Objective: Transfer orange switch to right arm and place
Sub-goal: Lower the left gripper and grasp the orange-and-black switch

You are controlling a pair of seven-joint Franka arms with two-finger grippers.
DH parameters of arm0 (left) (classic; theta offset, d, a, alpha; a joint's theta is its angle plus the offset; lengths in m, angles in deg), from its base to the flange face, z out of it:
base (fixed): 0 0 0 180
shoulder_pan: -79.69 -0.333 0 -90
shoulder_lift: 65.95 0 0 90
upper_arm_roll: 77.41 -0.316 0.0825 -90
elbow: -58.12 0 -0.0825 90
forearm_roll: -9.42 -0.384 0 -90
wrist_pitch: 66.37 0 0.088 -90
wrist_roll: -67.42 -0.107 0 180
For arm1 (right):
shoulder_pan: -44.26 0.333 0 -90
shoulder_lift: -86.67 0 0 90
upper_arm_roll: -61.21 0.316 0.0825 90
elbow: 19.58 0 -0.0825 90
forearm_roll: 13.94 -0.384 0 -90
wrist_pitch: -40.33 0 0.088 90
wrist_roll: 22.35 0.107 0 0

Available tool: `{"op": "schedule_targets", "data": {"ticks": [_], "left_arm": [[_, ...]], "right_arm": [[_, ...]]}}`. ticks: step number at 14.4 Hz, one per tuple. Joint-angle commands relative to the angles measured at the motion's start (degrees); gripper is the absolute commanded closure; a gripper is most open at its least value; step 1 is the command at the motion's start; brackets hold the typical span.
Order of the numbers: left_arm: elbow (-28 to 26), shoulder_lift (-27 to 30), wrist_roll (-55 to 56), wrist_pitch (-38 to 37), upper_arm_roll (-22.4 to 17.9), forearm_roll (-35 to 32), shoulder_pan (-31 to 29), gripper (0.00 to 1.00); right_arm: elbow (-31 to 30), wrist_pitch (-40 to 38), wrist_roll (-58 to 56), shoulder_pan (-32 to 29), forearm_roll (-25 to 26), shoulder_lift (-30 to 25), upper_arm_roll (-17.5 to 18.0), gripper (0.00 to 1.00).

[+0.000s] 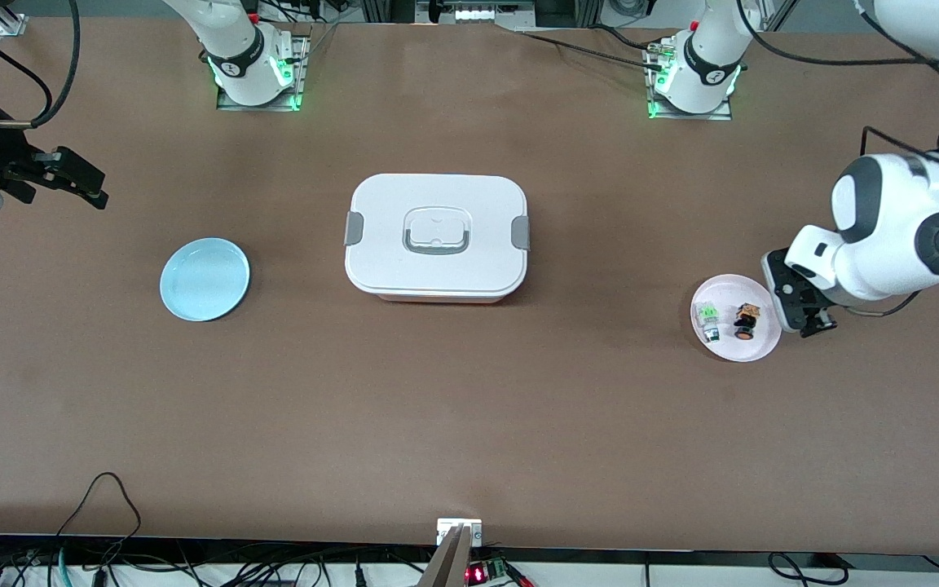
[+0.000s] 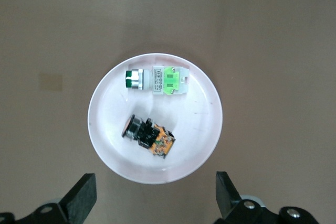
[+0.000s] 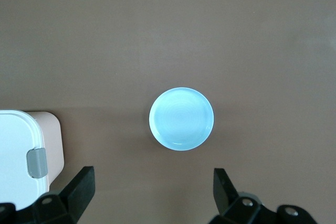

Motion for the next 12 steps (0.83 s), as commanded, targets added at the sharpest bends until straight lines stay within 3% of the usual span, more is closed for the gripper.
{"op": "schedule_targets", "data": {"ticks": [1,6,12], "left_arm": [[-0.3,-3.3,-11.6,3.7,-0.1,1.5,-0.2,0.00],[-3.2,-7.6,-28.7,12.0,-0.1,6.9,-1.1,0.00],[-3.3,-9.2,-30.6,14.6,-0.1,7.1,-1.4,0.00]], "right_arm": [[-0.9,0.7,0.3,-0.3,-0.1,-0.9,0.2,0.00],[-0.5,0.3,0.9,-0.3,0.0,-0.5,0.2,0.00],[-0.5,0.6,0.3,-0.4,0.0,-0.5,0.1,0.00]]}}
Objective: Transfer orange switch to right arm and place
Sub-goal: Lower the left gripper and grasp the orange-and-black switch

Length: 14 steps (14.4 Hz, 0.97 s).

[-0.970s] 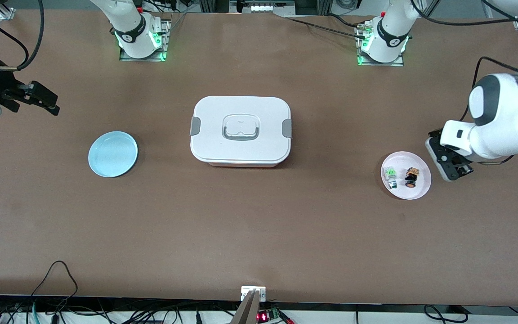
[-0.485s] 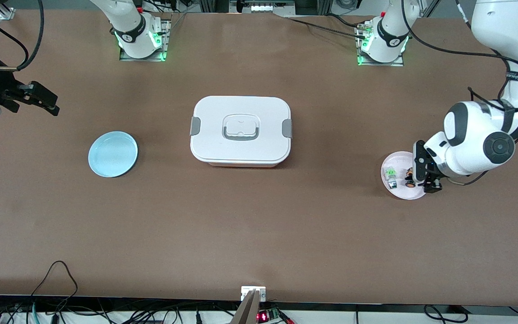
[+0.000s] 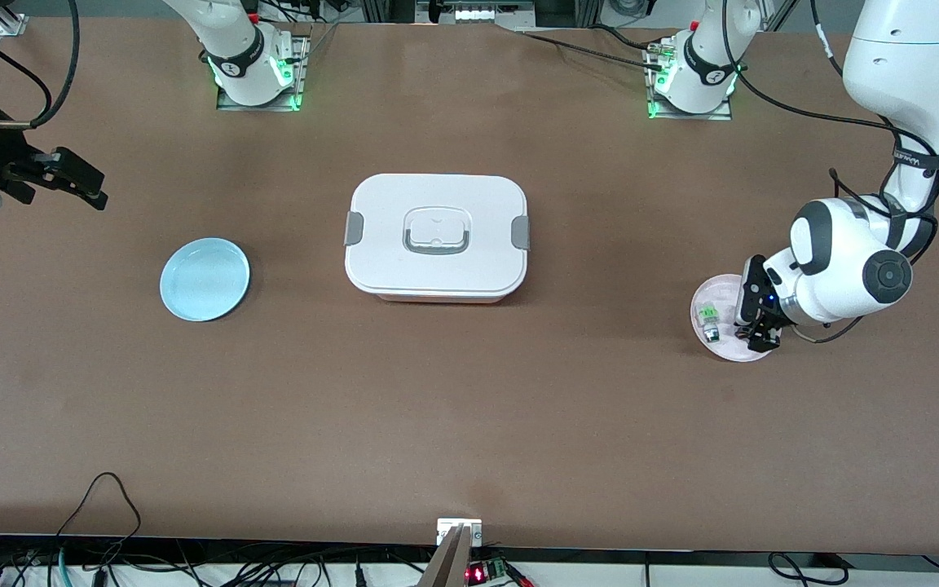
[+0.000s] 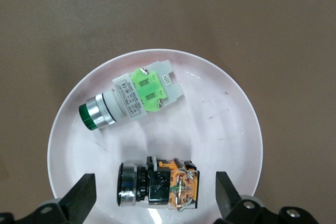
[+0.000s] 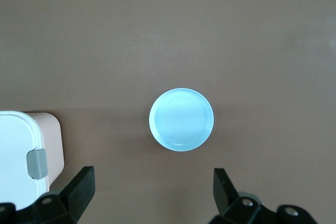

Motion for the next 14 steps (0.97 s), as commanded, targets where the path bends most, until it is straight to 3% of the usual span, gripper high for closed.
{"op": "schedule_targets", "data": {"ticks": [1,8,9,10,12,13,14], "left_arm": [[-1.1,-0.4,-2.6,2.7,-0.1,1.5,-0.5,0.00],[-1.3,-2.6,-4.1,6.9,0.0,3.2,-1.0,0.00],[-1.4,-2.7,-4.1,7.5,0.0,3.2,-0.9,0.04],[-1.3,-2.9,-4.1,7.6,-0.1,3.2,-1.0,0.31],[-1.3,-2.7,-4.1,7.5,0.0,3.2,-1.0,0.94],[-1.3,-2.6,-4.0,7.5,0.0,3.2,-1.0,1.00],[-1.3,-2.4,-3.8,7.2,0.0,3.7,-1.0,1.00]], "right_arm": [[-0.5,0.7,0.6,-0.4,0.0,-0.5,0.1,0.00],[-0.4,0.4,0.2,-0.3,0.1,-0.7,0.2,0.00],[-0.4,0.4,0.1,-0.3,0.2,-0.7,0.2,0.00],[-0.4,0.4,0.2,-0.3,0.1,-0.9,0.2,0.00],[-0.4,0.4,0.2,-0.3,0.1,-0.9,0.2,0.00],[-0.4,0.4,0.4,-0.3,0.0,-0.8,0.2,0.00],[-0.4,0.3,0.9,-0.3,-0.1,-0.8,0.1,0.00]]}}
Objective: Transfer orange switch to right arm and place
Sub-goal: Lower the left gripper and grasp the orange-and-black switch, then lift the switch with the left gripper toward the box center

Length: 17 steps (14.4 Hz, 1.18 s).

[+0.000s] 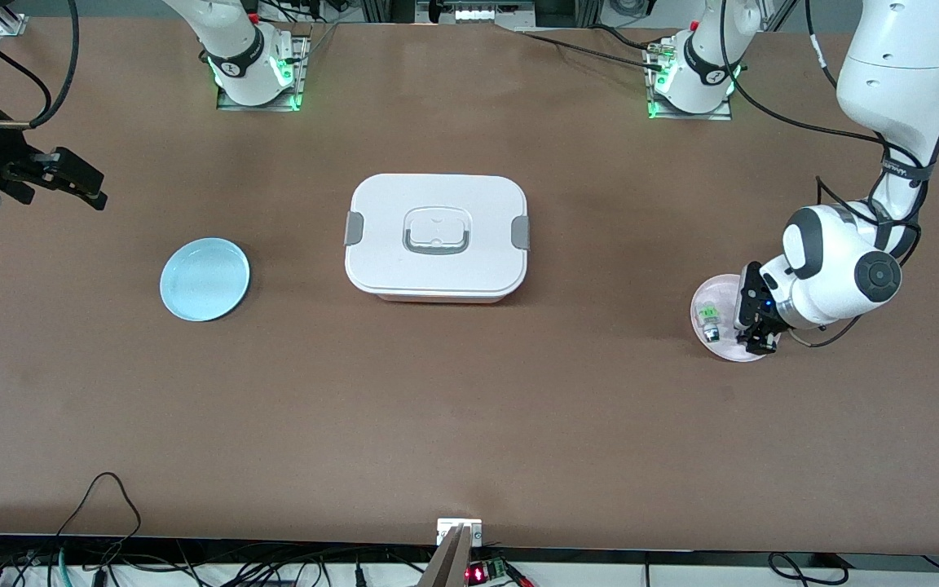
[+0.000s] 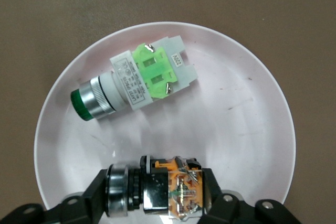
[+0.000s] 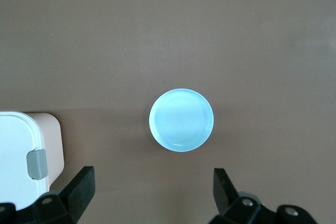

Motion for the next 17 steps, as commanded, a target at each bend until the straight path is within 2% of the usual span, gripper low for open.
{"op": "schedule_targets", "data": {"ticks": [1,4,6,7,9,12,14,16,17], "left_arm": [[-0.2,1.2,-2.2,-0.7,0.0,3.0,-0.6,1.00],[0.6,4.5,-2.2,-7.7,0.8,7.8,-1.4,1.00],[2.3,6.5,-2.3,-12.3,4.1,13.0,-1.5,1.00],[2.7,7.5,-2.3,-15.4,5.1,17.7,-1.6,1.00],[3.0,9.0,-2.3,-21.6,7.0,30.1,-1.6,1.00],[3.0,9.3,-4.3,-29.2,7.5,52.5,-0.9,1.00],[2.9,9.2,-5.9,-30.0,12.7,65.6,-0.7,1.00],[3.1,9.2,-5.6,-30.0,17.9,75.2,-0.2,1.00],[3.4,9.2,-5.6,-30.0,20.0,81.0,-0.1,1.00]], "right_arm": [[-0.4,0.2,0.8,-0.3,-0.1,-0.8,0.1,0.00],[-0.4,0.2,0.8,-0.3,-0.1,-0.6,0.1,0.00],[-0.5,0.2,0.8,-0.3,-0.1,-0.6,0.2,0.00],[-0.5,0.1,0.8,-0.3,-0.1,-0.6,0.2,0.00],[-0.7,0.1,0.8,-0.3,-0.1,-0.6,0.2,0.00],[-0.8,-1.0,0.6,-0.3,-0.1,-0.7,0.2,0.00],[-0.8,-1.1,0.4,-0.3,-0.2,-0.7,0.2,0.00],[-0.7,-1.4,-0.2,-0.3,-0.7,-0.5,0.2,0.00],[-0.7,-2.3,-0.2,-0.3,-4.3,-0.4,0.1,0.00]]}}
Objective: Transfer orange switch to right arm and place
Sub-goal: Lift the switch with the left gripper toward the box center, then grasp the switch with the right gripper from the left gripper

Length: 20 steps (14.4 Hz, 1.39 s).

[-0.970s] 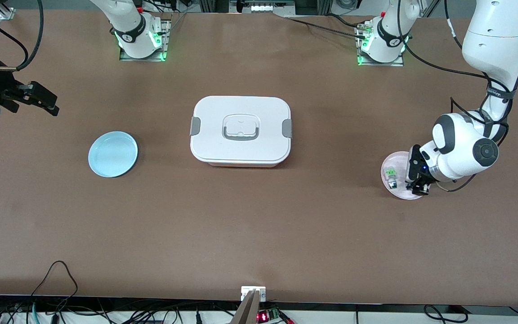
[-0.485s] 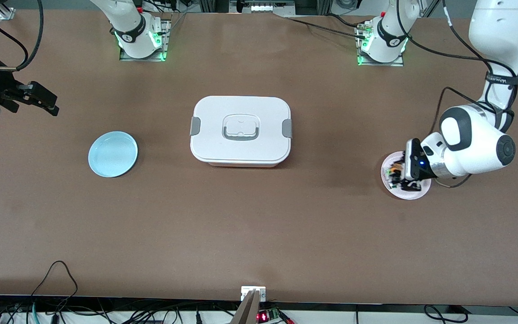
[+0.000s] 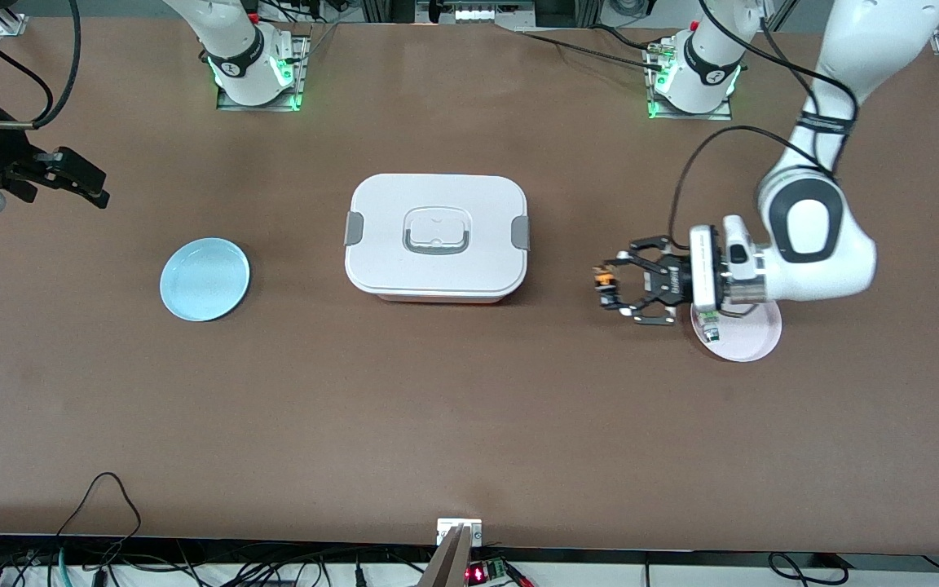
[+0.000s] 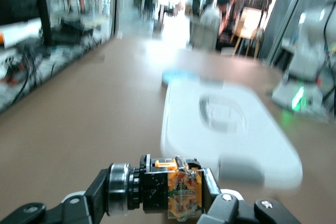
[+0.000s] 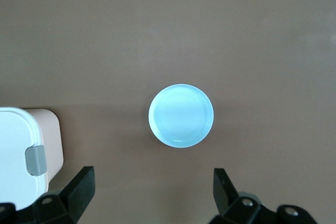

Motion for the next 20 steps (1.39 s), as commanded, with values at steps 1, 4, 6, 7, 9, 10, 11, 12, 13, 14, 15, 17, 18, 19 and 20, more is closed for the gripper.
{"op": "schedule_targets", "data": {"ticks": [1,4,6,7,9,10,11,12,13,14,15,17,18,19,20], "left_arm": [[0.3,0.1,-1.2,-0.3,6.0,14.7,1.2,1.00],[1.7,-0.6,-1.6,0.5,11.2,33.0,5.9,1.00],[4.6,-1.3,-1.6,4.3,14.8,42.8,8.8,1.00],[6.7,-1.4,-1.6,7.4,15.5,45.1,10.2,1.00],[10.6,-2.4,0.4,9.3,16.4,47.0,12.6,1.00],[11.8,-2.5,1.0,9.5,16.4,48.3,13.4,1.00],[12.1,-2.4,1.0,9.5,16.5,49.4,14.1,1.00],[12.1,-2.4,0.9,9.5,16.5,50.1,14.8,1.00],[12.2,-2.4,0.9,9.6,16.5,50.3,15.2,1.00],[12.6,-2.4,0.9,9.7,16.4,50.3,15.6,1.00],[12.7,-2.4,0.8,10.8,16.5,50.3,15.7,1.00],[12.9,-2.3,1.0,13.1,16.4,50.1,16.5,1.00],[12.9,-2.3,1.1,14.1,16.5,50.0,17.2,1.00],[13.0,-2.3,1.1,14.9,16.5,50.0,17.5,1.00],[13.2,-2.3,1.1,15.9,16.5,50.0,18.1,1.00]], "right_arm": [[-0.3,-2.3,-0.1,-0.3,-10.2,-0.4,0.0,0.00],[-0.4,-3.9,0.0,-0.3,-25.4,0.7,-0.9,0.00],[-0.6,-4.7,0.0,-0.2,-35.3,1.8,-0.8,0.00],[-0.5,-5.5,0.1,-0.2,-39.4,2.5,-0.8,0.00],[-0.6,-6.2,0.8,-0.2,-47.3,3.8,-0.8,0.00],[-0.6,-7.1,0.9,-0.3,-51.0,4.6,-0.9,0.00],[-0.8,-7.6,1.2,-0.3,-54.5,5.3,-0.9,0.00],[-0.9,-7.6,2.0,-0.3,-57.1,5.9,-0.9,0.00],[-1.1,-7.5,2.6,-0.3,-60.2,6.8,-0.9,0.00],[-1.4,-7.6,2.8,-0.2,-63.5,7.5,-0.9,0.00],[-2.6,-7.2,2.8,-0.1,-66.9,7.8,-0.8,0.00],[-5.3,-6.4,2.7,0.4,-72.8,7.9,-0.6,0.00],[-6.2,-4.8,2.6,1.7,-74.5,7.8,-0.6,0.00],[-7.0,-3.2,2.0,2.9,-75.4,7.8,-0.5,0.00],[-8.2,-1.6,1.7,4.5,-76.5,7.9,-0.5,0.00]]}}
